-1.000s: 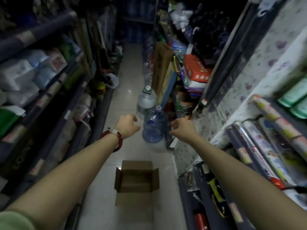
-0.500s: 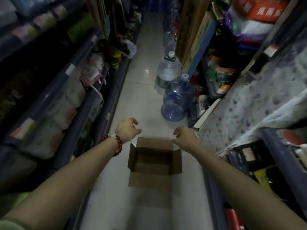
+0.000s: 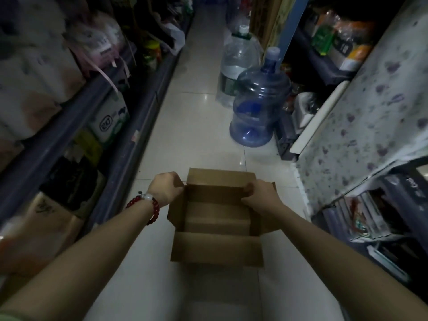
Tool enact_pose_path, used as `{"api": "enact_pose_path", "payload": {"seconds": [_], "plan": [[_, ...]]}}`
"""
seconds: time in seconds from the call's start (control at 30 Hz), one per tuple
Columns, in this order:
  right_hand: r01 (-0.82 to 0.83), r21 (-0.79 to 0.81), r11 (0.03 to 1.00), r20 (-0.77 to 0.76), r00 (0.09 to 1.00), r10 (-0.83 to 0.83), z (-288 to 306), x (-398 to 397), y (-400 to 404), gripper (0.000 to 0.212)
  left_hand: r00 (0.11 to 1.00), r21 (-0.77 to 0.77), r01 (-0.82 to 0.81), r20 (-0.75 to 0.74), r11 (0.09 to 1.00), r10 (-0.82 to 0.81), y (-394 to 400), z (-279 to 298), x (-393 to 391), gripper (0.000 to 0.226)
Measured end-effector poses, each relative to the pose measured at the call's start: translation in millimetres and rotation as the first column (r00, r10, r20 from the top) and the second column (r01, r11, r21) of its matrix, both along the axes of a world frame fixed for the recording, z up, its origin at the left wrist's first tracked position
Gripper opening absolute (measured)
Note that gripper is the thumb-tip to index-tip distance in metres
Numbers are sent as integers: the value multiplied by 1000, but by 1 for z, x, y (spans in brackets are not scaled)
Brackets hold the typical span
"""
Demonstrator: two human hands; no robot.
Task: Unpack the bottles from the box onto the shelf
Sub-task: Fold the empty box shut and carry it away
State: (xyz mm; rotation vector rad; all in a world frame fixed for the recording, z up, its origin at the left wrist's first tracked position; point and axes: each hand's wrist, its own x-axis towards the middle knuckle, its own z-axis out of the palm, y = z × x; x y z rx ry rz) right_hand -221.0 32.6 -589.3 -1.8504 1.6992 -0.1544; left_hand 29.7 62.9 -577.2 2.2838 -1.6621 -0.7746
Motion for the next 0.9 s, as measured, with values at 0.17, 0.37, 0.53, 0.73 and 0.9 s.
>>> {"api": "enact_pose_path", "payload": {"seconds": [0.17,0.37,0.53,0.73,0.9], "plan": [[23,-43,999,44,999,-21,-64,-4,-14,5,997,-59,31,79,998,-26,-16,-71,17,41],[70,-101,992,48,997,-65,-97,-9,-19,15,999,-91,-43,30,995,46,-25,-111,22,63],[52,-224,973,-9,998,-55,-99,-28,-16,31,987,-140,-23,-161,990,0,-23,-125,-6,68],[202,-349,915,-9,976,-219,-97,-70,-25,65,964,-73,176,-188,982,-187,-32,-158,-51,64],[321,-272,907,17,944,-329,-110,-102,-20,77,977,39,193,-101,980,-189,-38,-182,-58,67]]}}
